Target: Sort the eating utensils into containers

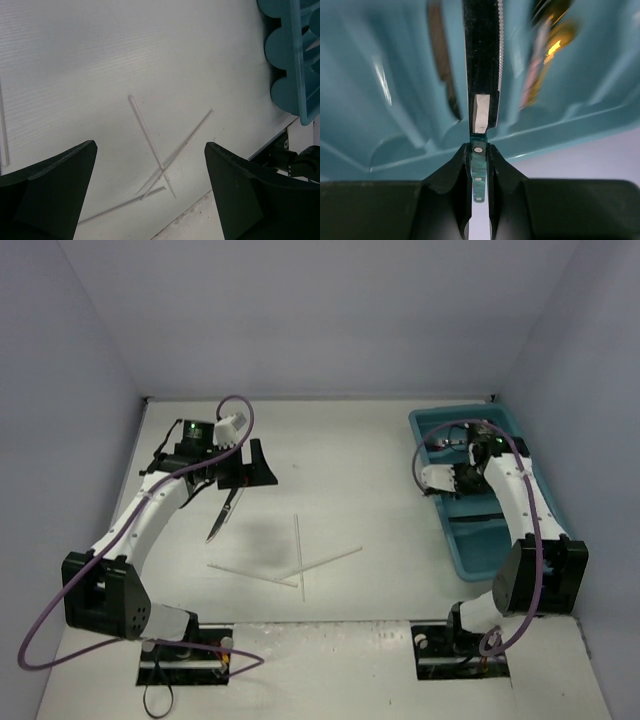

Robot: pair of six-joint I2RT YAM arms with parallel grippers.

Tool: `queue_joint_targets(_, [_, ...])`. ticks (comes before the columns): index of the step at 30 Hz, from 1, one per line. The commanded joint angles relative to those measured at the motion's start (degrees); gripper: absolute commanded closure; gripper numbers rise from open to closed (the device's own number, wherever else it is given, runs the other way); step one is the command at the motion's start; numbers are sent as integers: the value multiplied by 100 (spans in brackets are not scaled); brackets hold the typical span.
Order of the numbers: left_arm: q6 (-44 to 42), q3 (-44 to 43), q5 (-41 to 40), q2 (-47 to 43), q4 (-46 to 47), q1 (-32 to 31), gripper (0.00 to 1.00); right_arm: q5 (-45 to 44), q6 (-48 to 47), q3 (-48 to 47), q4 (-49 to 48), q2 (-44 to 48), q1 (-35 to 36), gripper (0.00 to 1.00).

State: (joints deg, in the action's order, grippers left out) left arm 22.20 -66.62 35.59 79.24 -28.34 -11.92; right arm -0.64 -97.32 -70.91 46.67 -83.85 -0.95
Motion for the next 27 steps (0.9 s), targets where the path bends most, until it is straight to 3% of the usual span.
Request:
queue_joint_targets(1, [39,26,40,-120,259,32,12,12,-1405,-6,141,-337,-988,100])
queue_joint_targets(6, [68,52,23,-83,295,32,12,13,-1752,-99,66,-563,-1411,100])
queue_joint_targets(12, [115,74,-222,-137,280,32,12,236,-1755,20,-166,-811,-1436,100])
queue_joint_targets(18, [86,44,-1271,-380,-45,32,12,199,-1708,192,-387,-1102,-1418,99])
queue_joint_targets(23, [-37,-70,-1985,-437,-498,60,12,99,-1600,198,-503,-1174,-1408,65])
queue_joint_targets(27, [-695,-59,-2399,-397,-975,67,12,121,-1431,91,-498,-982,-1348,58])
